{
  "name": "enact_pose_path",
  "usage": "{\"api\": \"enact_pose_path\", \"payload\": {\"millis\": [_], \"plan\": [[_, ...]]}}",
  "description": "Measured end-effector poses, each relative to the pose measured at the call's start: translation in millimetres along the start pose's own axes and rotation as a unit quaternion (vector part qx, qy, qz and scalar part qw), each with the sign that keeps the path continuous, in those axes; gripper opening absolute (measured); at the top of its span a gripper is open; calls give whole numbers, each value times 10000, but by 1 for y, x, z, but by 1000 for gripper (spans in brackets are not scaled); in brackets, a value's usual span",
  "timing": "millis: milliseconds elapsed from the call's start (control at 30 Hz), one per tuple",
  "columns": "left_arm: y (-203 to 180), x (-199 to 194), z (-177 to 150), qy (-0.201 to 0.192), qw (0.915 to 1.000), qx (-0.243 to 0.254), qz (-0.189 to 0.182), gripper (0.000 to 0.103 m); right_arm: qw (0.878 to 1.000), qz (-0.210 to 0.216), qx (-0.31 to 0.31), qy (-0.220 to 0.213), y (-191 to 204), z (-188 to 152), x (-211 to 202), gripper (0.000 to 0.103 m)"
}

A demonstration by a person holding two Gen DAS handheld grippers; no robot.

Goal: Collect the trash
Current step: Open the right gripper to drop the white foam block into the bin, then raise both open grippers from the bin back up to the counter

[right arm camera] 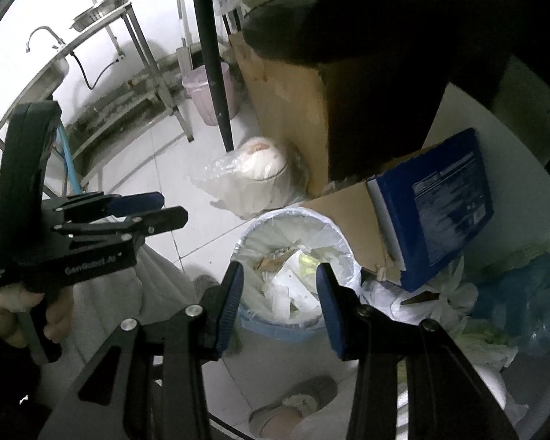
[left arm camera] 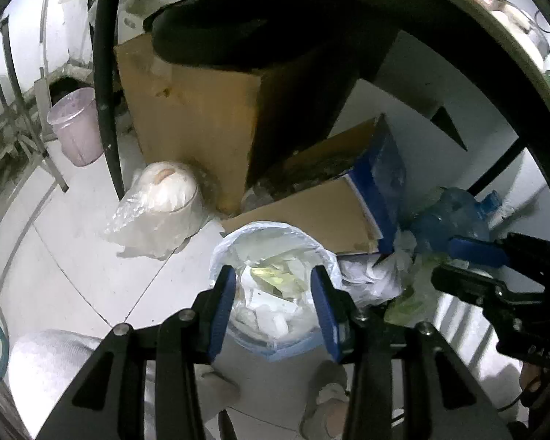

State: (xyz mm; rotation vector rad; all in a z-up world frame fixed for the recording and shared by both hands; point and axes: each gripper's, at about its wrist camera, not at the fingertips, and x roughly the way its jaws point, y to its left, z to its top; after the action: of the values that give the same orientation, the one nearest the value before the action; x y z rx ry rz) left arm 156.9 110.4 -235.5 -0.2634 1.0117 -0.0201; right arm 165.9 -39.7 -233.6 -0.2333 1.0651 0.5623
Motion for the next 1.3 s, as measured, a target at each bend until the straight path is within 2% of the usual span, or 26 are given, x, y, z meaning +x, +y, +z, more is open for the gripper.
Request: {"api": "enact_pose_path", "payload": {"millis": [933,1300], "plan": [[-67,-87,-8,-573,9968,542,-137,42,9959,-176,48,-892,-6,-23,-110,39],[-100,-114,6,-807,9939,736,-156,49,9922,-233,177,-1214,-24,-29,-156,39]]}}
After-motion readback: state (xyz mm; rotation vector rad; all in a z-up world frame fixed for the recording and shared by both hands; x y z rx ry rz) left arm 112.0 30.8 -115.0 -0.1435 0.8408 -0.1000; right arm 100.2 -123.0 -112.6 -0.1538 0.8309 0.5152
